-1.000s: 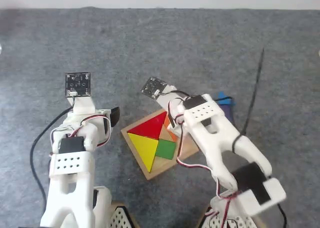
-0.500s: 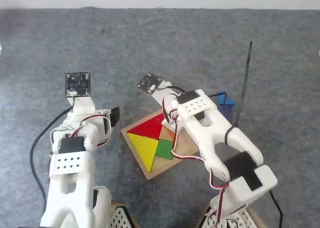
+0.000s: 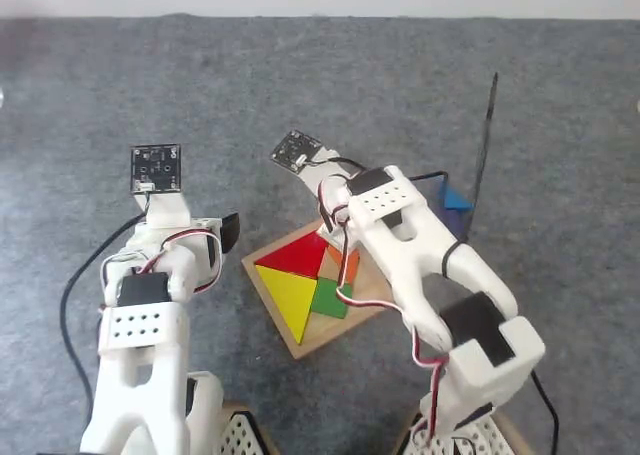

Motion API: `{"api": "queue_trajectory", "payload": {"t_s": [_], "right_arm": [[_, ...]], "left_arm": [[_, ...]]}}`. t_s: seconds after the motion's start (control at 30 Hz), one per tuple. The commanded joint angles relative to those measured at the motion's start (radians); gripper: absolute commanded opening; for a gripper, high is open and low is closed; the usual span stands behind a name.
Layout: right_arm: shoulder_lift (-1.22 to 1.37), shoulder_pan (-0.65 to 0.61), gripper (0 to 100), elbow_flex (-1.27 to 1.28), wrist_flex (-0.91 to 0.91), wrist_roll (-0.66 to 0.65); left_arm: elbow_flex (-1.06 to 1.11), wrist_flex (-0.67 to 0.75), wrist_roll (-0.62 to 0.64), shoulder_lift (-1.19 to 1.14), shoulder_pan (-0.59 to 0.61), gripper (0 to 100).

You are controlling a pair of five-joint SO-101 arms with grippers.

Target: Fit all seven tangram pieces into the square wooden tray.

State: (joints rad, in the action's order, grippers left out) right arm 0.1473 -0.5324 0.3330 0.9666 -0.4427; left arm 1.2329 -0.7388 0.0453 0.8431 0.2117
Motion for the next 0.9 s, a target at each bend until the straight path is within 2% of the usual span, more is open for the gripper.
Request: {"api": "queue_trajectory", "payload": {"t_s": [0.0, 0.1, 0.27, 0.4, 0.57, 0.87], "right_arm": [[-0.237, 0.061, 22.7, -0.037, 0.093, 0.011], [-0.397, 0.134, 22.8, -0.038, 0.211, -0.031], [-0.400, 0.266, 23.0, -0.028, 0.392, -0.272], [-0.272, 0.346, 26.5, -0.002, 0.314, -0.278], [-0.087, 0.354, 36.3, 0.002, 0.166, -0.313], [0.093, 0.420, 33.0, -0.012, 0.099, -0.397]], "left_arm": [[-0.010, 0.020, -0.011, 0.026, 0.006, 27], [-0.010, 0.020, -0.011, 0.026, 0.006, 27], [-0.010, 0.018, -0.011, 0.026, 0.002, 27], [-0.010, 0.017, -0.011, 0.026, 0.002, 27], [-0.010, 0.018, -0.011, 0.026, 0.006, 27], [-0.010, 0.020, -0.011, 0.026, 0.002, 27]]}}
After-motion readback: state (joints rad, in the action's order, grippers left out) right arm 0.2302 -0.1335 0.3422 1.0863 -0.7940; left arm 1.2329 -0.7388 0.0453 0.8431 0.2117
